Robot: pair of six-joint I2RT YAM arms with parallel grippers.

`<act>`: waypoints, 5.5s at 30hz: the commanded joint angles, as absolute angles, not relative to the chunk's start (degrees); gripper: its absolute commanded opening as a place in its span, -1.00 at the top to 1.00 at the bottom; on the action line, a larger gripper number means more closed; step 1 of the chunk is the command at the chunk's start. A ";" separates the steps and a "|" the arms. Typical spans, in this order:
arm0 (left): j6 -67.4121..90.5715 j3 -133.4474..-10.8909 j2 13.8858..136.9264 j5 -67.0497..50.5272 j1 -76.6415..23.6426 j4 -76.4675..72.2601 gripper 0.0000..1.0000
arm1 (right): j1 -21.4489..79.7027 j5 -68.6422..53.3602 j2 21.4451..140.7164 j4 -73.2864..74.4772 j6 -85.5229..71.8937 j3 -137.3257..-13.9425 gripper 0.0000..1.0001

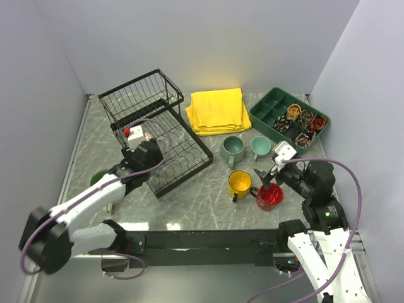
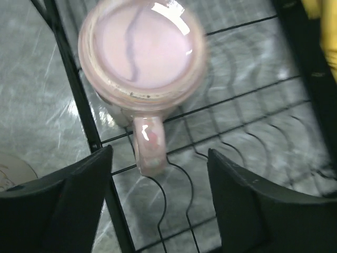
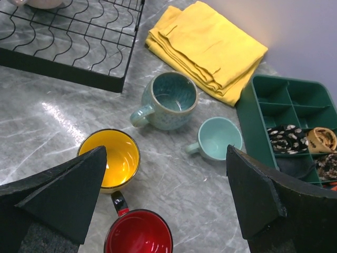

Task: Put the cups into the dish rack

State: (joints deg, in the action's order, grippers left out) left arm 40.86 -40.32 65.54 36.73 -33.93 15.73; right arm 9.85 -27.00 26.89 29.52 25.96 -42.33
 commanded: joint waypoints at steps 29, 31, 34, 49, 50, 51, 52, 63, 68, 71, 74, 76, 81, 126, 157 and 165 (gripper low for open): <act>20.74 -54.93 78.76 12.05 -34.19 24.51 0.54 | 4.31 -33.31 19.78 24.43 23.56 -33.75 -1.00; 22.58 -54.06 75.52 9.77 -34.19 25.92 0.55 | 4.13 -33.57 19.60 24.00 23.38 -33.58 -1.00; 26.36 -52.39 72.35 9.32 -34.28 29.79 0.57 | 3.69 -33.31 19.51 23.38 23.20 -33.31 -1.00; 26.46 -52.12 80.76 15.29 -27.87 27.51 0.59 | 1.58 -33.66 18.90 23.29 23.29 -32.87 -1.00; 26.28 -52.47 81.21 15.55 -27.34 27.34 0.58 | 1.58 -33.75 18.81 23.38 23.38 -32.87 -1.00; 26.02 -52.82 81.65 15.64 -26.03 27.07 0.58 | 1.32 -33.75 18.81 23.38 23.47 -32.87 -1.00; 25.84 -53.08 82.52 14.95 -25.32 26.20 0.58 | 1.32 -33.84 18.81 23.20 23.47 -32.78 -1.00; 24.17 -57.22 89.30 15.82 -20.92 24.26 0.57 | 0.35 -34.01 18.46 23.38 23.64 -32.61 -1.00; 23.03 -58.01 89.39 17.14 -20.30 23.47 0.56 | 0.35 -34.36 18.37 23.47 23.82 -32.61 -1.00; 21.45 -57.40 87.46 14.42 -20.48 22.50 0.54 | 0.26 -34.45 18.46 23.47 23.99 -32.52 -1.00; 18.82 -55.99 84.03 11.52 -21.44 20.92 0.50 | 0.26 -34.37 18.46 23.29 23.99 -32.52 -1.00; 16.97 -55.37 81.49 10.12 -22.23 20.22 0.47 | -1.14 -34.45 18.63 23.20 23.99 -32.43 -1.00; 11.53 -53.97 78.31 11.95 -24.43 17.23 0.43 | -1.41 -34.45 18.81 23.03 23.99 -32.43 -1.00; -5.63 -58.45 87.27 1.56 -27.95 24.87 -0.93 | -3.25 -34.80 18.46 23.12 24.08 -32.52 -1.00; -11.86 -63.63 100.80 33.57 -31.56 12.57 0.51 | -3.52 -34.45 17.93 22.68 24.08 -32.26 -1.00; -11.60 -66.45 104.68 37.70 -28.48 12.83 0.39 | -3.60 -34.54 17.49 22.68 24.08 -32.26 -1.00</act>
